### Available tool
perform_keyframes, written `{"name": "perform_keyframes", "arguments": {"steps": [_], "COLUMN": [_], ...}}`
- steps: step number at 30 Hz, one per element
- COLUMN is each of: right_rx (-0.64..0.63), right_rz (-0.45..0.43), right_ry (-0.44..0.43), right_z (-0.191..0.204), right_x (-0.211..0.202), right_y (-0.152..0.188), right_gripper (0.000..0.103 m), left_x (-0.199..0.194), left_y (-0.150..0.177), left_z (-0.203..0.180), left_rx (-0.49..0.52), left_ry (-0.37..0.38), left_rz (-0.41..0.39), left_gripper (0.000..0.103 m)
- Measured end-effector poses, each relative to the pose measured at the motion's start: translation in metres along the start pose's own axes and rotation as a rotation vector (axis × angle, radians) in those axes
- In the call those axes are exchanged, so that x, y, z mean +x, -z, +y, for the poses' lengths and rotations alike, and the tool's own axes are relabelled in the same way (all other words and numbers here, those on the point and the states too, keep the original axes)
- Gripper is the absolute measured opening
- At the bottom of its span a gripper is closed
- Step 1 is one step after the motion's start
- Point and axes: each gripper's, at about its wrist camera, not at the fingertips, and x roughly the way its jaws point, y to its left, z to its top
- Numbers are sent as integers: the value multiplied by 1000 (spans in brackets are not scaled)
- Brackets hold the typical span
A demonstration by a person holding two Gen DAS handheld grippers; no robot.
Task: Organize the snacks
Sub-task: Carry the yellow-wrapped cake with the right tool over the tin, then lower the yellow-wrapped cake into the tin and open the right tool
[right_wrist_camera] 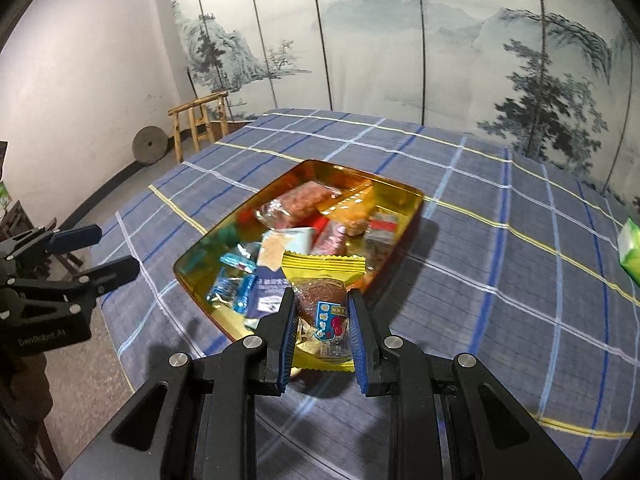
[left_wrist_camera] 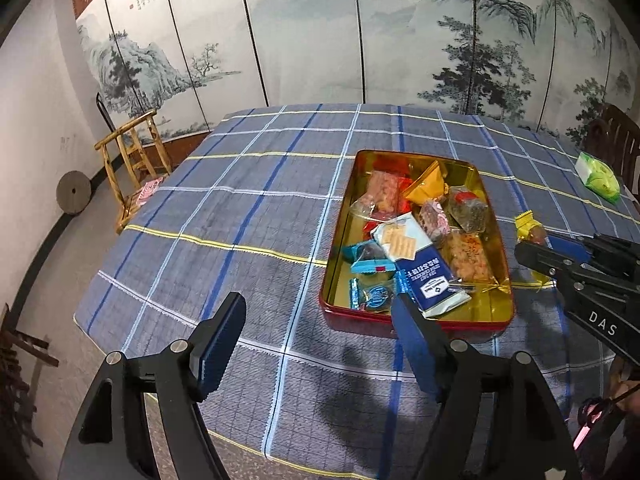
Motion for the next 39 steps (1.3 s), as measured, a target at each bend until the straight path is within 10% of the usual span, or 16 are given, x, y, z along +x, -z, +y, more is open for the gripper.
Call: {"name": "perform_keyframes", "arguments": {"steps": [39], "right_rx": [-21], "right_rz": [75], "right_ry": [-48], "right_z": [39], "right_x": [69], "right_y": [-17], "right_gripper": [25], "left_x": [33], "left_y": [11], "left_z": [37], "left_rx": [-72], "left_ry": [12], "left_rz": [16], "left_gripper": [79]}}
